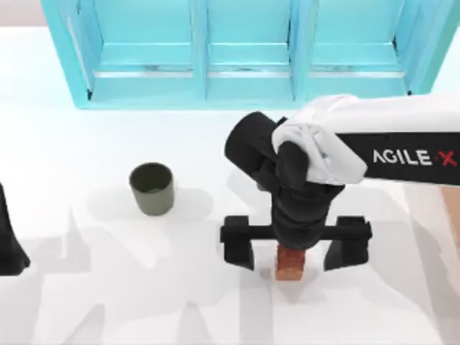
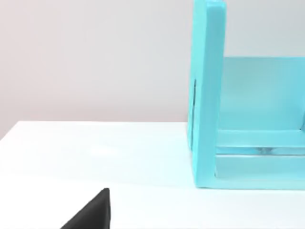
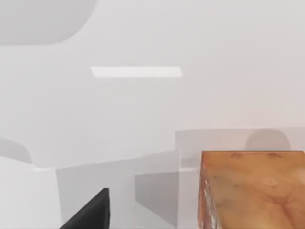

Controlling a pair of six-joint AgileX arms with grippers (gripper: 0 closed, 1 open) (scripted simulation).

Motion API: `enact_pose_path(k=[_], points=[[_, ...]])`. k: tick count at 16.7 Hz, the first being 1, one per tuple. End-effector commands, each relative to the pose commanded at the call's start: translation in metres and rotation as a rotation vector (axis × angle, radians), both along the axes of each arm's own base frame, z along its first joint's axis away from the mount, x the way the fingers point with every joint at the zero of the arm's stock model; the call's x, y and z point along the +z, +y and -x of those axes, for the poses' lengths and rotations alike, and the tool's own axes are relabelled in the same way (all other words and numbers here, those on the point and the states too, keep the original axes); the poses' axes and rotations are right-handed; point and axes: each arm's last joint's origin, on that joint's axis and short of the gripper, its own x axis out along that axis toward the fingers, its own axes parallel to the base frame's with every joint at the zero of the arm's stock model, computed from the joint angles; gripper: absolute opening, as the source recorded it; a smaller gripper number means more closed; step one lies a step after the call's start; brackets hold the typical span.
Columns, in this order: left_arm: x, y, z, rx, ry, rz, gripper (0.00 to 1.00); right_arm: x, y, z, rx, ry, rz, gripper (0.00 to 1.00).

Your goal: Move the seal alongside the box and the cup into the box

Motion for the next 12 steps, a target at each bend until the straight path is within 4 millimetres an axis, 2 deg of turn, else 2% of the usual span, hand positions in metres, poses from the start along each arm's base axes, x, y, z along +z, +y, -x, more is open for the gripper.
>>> enact_pose_path(k=[1, 12], points=[[0.0000, 0.0000, 0.0000, 0.000, 0.000, 0.000, 1.00, 0.0000, 0.0000, 0.0000, 0.000, 0.000, 0.000, 1.00], [0.0000, 0.0000, 0.0000, 0.000, 0.000, 0.000, 1.00, 0.0000, 0.0000, 0.0000, 0.000, 0.000, 0.000, 0.17]])
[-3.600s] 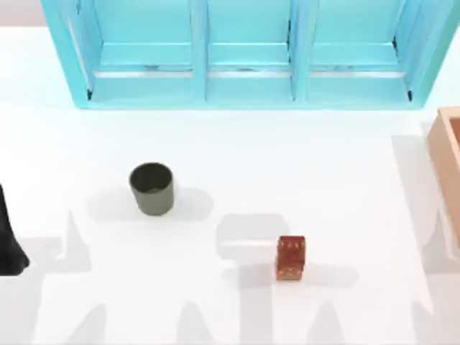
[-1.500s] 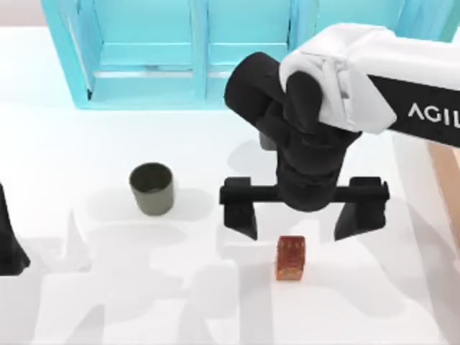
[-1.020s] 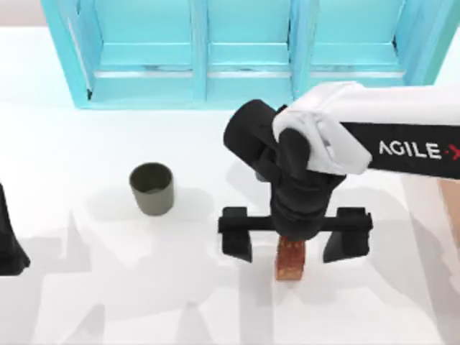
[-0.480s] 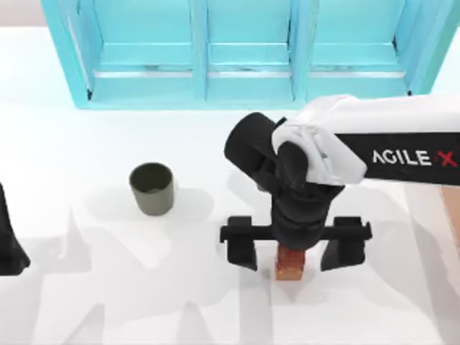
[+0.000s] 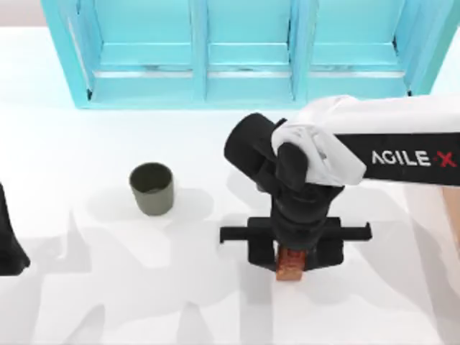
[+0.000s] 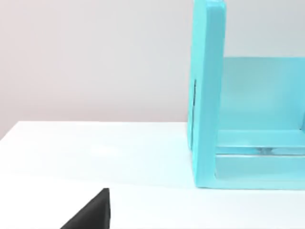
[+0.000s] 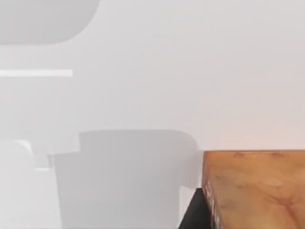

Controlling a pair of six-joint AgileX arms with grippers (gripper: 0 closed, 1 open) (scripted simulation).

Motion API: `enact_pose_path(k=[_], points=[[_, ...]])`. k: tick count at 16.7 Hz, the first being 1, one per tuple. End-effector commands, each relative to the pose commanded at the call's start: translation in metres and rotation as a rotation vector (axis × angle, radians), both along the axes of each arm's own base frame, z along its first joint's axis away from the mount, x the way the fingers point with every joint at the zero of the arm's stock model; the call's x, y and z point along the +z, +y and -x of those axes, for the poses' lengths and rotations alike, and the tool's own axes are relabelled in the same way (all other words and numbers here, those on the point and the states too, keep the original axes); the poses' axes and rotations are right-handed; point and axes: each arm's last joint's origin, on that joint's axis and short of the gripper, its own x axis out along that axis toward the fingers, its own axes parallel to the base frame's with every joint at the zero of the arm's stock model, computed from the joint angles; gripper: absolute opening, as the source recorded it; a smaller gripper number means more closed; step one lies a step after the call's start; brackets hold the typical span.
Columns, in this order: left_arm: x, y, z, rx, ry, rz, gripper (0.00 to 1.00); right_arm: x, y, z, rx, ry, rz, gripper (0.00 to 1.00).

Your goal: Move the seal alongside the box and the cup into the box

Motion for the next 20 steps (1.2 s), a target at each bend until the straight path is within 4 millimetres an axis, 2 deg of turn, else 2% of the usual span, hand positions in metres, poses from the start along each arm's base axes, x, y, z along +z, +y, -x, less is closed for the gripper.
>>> enact_pose_path(k=[2, 3, 11, 13, 15, 20], points=[[0.000, 0.000, 0.000, 0.000, 0.000, 0.000, 1.00, 0.000, 0.000, 0.000, 0.000, 0.000, 0.000, 0.02], [0.000, 0.000, 0.000, 0.000, 0.000, 0.000, 1.00, 0.000, 0.000, 0.000, 0.000, 0.000, 0.000, 0.00], [0.000, 0.000, 0.000, 0.000, 0.000, 0.000, 1.00, 0.001, -0.001, -0.001, -0.003, -0.002, -0.001, 0.00], [0.000, 0.000, 0.000, 0.000, 0.000, 0.000, 1.00, 0.006, -0.006, -0.002, -0.004, -0.001, -0.001, 0.00], [0.000, 0.000, 0.000, 0.000, 0.000, 0.000, 1.00, 0.024, -0.022, -0.006, -0.007, -0.002, -0.002, 0.00], [0.000, 0.000, 0.000, 0.000, 0.000, 0.000, 1.00, 0.087, -0.084, -0.003, -0.005, -0.006, -0.003, 0.00]])
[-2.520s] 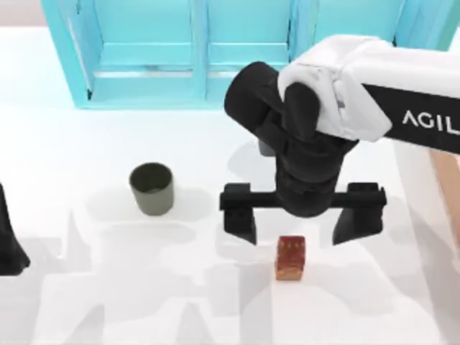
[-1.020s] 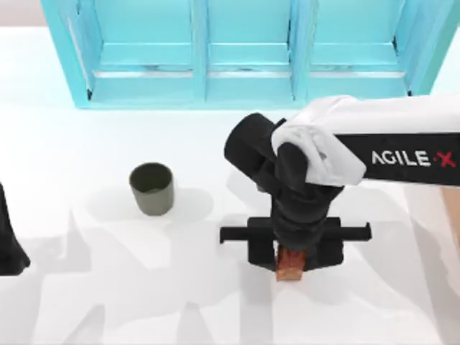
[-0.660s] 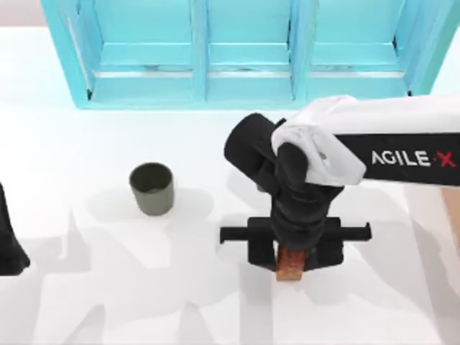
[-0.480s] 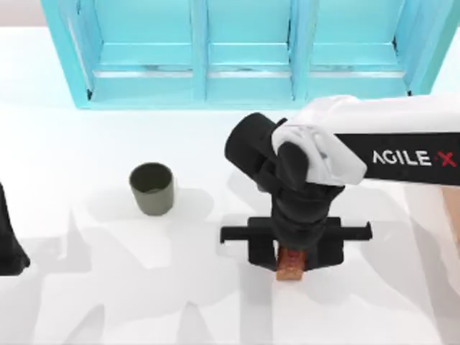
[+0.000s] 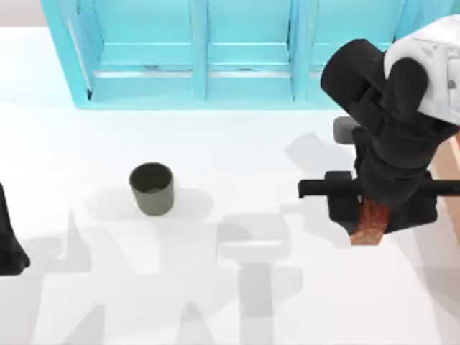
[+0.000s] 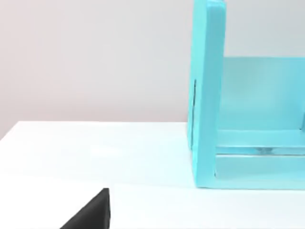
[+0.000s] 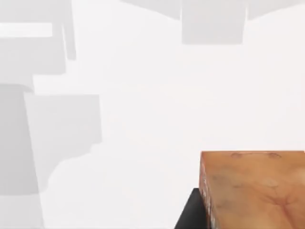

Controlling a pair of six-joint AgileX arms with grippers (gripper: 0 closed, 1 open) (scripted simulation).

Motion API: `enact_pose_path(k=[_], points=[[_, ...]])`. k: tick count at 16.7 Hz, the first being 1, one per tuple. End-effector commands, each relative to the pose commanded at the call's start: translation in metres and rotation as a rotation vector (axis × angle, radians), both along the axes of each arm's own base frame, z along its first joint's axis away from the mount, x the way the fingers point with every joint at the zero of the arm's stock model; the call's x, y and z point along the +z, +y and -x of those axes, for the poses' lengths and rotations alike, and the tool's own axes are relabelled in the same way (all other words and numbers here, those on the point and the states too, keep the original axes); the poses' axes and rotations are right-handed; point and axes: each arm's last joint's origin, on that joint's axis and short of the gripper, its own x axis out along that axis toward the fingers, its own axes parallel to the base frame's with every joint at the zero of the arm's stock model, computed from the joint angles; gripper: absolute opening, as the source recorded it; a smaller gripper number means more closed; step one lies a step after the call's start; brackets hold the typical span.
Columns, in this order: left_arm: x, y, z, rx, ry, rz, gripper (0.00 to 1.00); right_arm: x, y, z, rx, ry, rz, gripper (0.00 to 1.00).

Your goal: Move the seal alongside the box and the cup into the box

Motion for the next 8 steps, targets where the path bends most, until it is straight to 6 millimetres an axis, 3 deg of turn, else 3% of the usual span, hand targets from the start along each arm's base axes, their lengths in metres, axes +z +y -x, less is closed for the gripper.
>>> enact_pose_path(k=[2, 8], points=[[0.000, 0.000, 0.000, 0.000, 0.000, 0.000, 1.00, 0.012, -0.015, 0.003, 0.002, 0.003, 0.002, 0.00], [0.000, 0.000, 0.000, 0.000, 0.000, 0.000, 1.00, 0.015, -0.019, 0.006, 0.003, 0.005, 0.003, 0.00]])
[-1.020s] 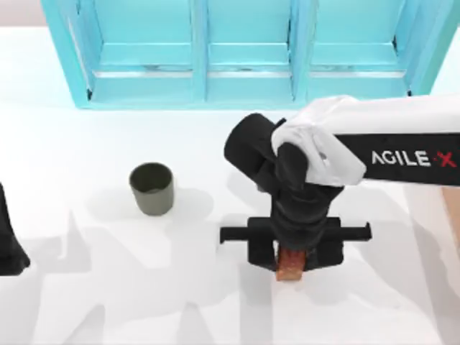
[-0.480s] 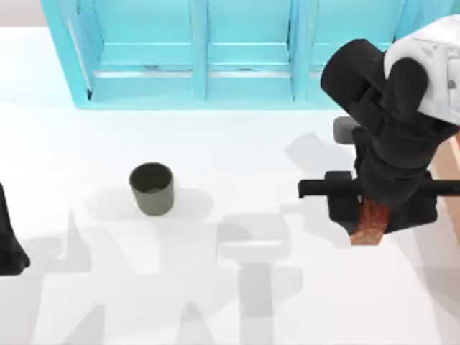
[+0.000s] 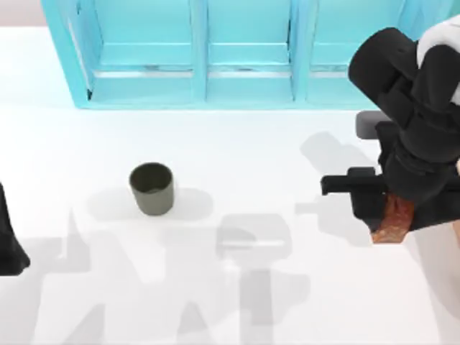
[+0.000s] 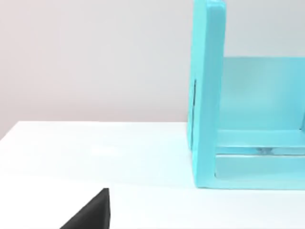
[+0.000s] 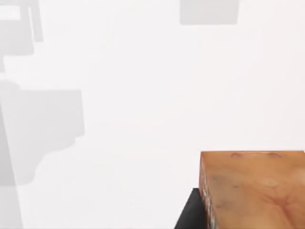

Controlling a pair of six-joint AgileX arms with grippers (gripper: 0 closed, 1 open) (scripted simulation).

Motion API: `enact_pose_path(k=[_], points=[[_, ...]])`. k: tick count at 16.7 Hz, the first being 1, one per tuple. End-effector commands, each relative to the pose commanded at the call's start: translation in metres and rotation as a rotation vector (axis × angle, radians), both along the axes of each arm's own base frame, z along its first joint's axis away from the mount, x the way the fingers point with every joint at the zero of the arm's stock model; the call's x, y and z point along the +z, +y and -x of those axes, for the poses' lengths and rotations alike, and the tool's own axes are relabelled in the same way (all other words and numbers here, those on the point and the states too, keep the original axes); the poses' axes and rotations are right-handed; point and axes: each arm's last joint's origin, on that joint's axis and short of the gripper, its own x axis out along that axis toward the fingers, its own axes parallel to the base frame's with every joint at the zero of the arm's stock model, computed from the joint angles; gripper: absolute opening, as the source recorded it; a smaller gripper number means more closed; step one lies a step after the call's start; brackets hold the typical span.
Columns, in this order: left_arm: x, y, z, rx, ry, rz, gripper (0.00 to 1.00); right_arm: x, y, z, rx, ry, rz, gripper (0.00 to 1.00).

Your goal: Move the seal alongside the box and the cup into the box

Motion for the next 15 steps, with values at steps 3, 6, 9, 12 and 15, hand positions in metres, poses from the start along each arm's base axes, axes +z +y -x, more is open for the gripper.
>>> enact_pose_path(k=[3, 6, 9, 12, 15], points=[[0.000, 0.000, 0.000, 0.000, 0.000, 0.000, 1.00, 0.011, -0.019, 0.014, -0.004, -0.006, -0.003, 0.00], [0.000, 0.000, 0.000, 0.000, 0.000, 0.000, 1.00, 0.020, -0.038, 0.032, 0.000, -0.003, -0.002, 0.00], [0.000, 0.000, 0.000, 0.000, 0.000, 0.000, 1.00, 0.021, -0.042, 0.035, 0.001, 0.000, 0.000, 0.00], [0.000, 0.000, 0.000, 0.000, 0.000, 0.000, 1.00, 0.019, -0.040, 0.035, 0.004, 0.000, 0.000, 0.00], [0.000, 0.000, 0.000, 0.000, 0.000, 0.000, 1.00, 0.002, -0.040, 0.033, -0.002, -0.001, -0.001, 0.00]])
